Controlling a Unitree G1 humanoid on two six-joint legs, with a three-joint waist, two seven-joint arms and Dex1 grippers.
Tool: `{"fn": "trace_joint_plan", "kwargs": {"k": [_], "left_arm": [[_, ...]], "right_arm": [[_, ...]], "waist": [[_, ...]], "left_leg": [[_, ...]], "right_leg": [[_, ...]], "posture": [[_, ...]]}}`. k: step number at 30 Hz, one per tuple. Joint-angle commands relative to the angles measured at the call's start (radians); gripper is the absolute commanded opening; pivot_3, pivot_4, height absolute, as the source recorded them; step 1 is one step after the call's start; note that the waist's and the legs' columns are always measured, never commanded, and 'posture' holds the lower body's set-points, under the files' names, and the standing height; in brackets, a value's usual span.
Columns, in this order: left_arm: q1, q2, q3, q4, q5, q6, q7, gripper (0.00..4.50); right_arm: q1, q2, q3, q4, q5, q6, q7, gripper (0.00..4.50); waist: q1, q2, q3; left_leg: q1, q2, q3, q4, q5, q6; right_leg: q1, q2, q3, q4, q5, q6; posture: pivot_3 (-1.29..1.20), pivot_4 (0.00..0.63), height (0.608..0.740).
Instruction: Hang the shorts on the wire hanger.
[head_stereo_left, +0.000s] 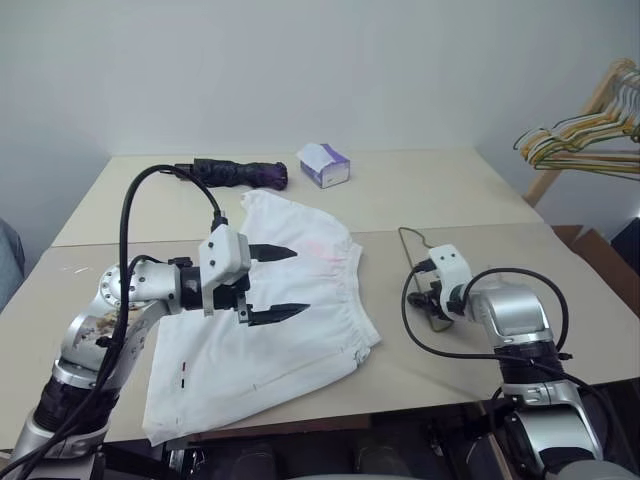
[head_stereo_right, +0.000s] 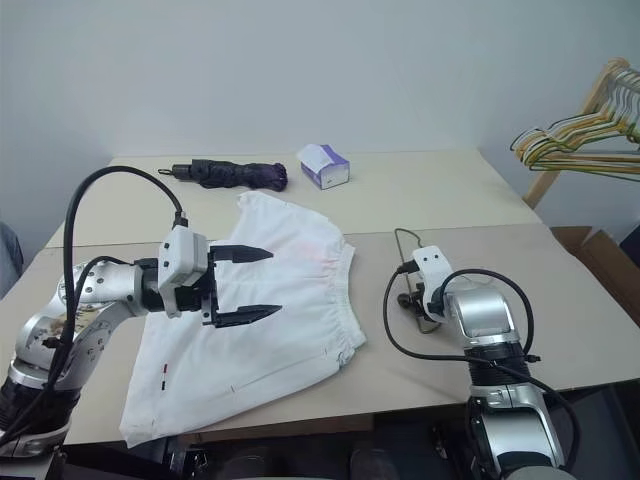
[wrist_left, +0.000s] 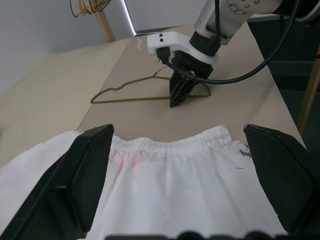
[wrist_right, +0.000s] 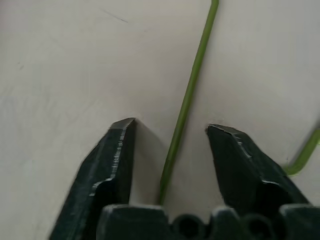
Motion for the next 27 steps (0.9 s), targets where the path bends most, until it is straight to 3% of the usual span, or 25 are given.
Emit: {"fn": "trace_joint_plan", "kwargs": {"k": [1,5,8,12,14,18,24,27], "left_arm": [[-0.016,-0.01,-0.003,-0.008,0.008,-0.018,0.013,4.5],[-0.018,-0.006,-0.018,-0.005,0.025,-0.006,0.019,4.5],[-0.037,-0.019,-0.035,0.006,0.053,0.032,0.074,4.5],[-0.107,-0.103,-0.011,0.058,0.022,0.213,0.228,4.5],[-0.167,-0.209,0.063,0.11,-0.057,0.351,0.355,4.5],[-0.26,-0.519,0.354,0.25,-0.42,0.612,0.65,4.5],[-0.249,-0.695,0.497,0.292,-0.645,0.688,0.892,4.5],[-0.242,-0.724,0.516,0.297,-0.712,0.672,0.923,4.5]], "right_arm": [[0.03,0.022,0.015,0.025,0.012,0.039,-0.031,1.21],[0.03,0.026,0.022,0.022,0.011,0.039,-0.059,0.01],[0.029,0.02,0.034,0.002,0.012,0.039,-0.068,0.01],[0.009,0.015,0.047,-0.06,-0.012,-0.022,-0.104,0.01],[0.001,0.001,0.067,-0.152,-0.028,-0.096,-0.11,0.01],[-0.016,0.003,0.097,-0.339,0.006,-0.185,-0.065,0.01],[0.027,0.042,0.151,-0.502,0.022,-0.364,-0.045,0.01],[0.067,0.045,0.192,-0.531,0.015,-0.465,-0.032,0.01]], "waist": [[-0.001,-0.001,-0.001],[-0.005,-0.001,-0.001],[-0.005,-0.001,-0.001],[-0.005,-0.001,-0.001],[-0.005,0.0,0.0],[-0.007,0.002,0.002],[-0.005,0.002,0.002],[0.002,0.002,0.002]], "left_leg": [[0.0,0.0,0.0,0.0,0.0,0.0],[0.0,0.001,-0.001,0.0,0.0,0.0],[0.0,0.001,-0.001,0.0,0.0,0.0],[0.0,0.001,-0.003,0.0,0.0,0.0],[-0.001,0.0,-0.004,0.0,0.0,0.0],[-0.005,0.0,-0.007,0.0,0.0,0.0],[-0.009,-0.001,-0.009,0.0,-0.002,-0.003],[-0.009,-0.002,-0.009,0.0,-0.002,-0.003]], "right_leg": [[0.0,0.0,0.0,0.0,0.0,0.0],[0.0,0.0,0.0,0.0,0.0,0.0],[0.0,0.0,0.0,0.0,0.0,0.0],[0.0,0.001,0.0,0.0,0.0,0.0],[0.0,0.0,0.0,0.0,0.0,0.001],[-0.004,0.0,0.0,0.0,0.0,0.003],[-0.009,0.001,0.001,0.002,0.001,0.002],[-0.009,0.0,0.001,0.001,0.001,0.002]], "posture": [[-0.02,0.0,0.74],[-0.02,0.0,0.74],[-0.02,0.0,0.74],[-0.02,0.0,0.74],[-0.02,0.0,0.74],[-0.03,0.0,0.74],[-0.03,0.0,0.74],[-0.02,0.0,0.74]]}}
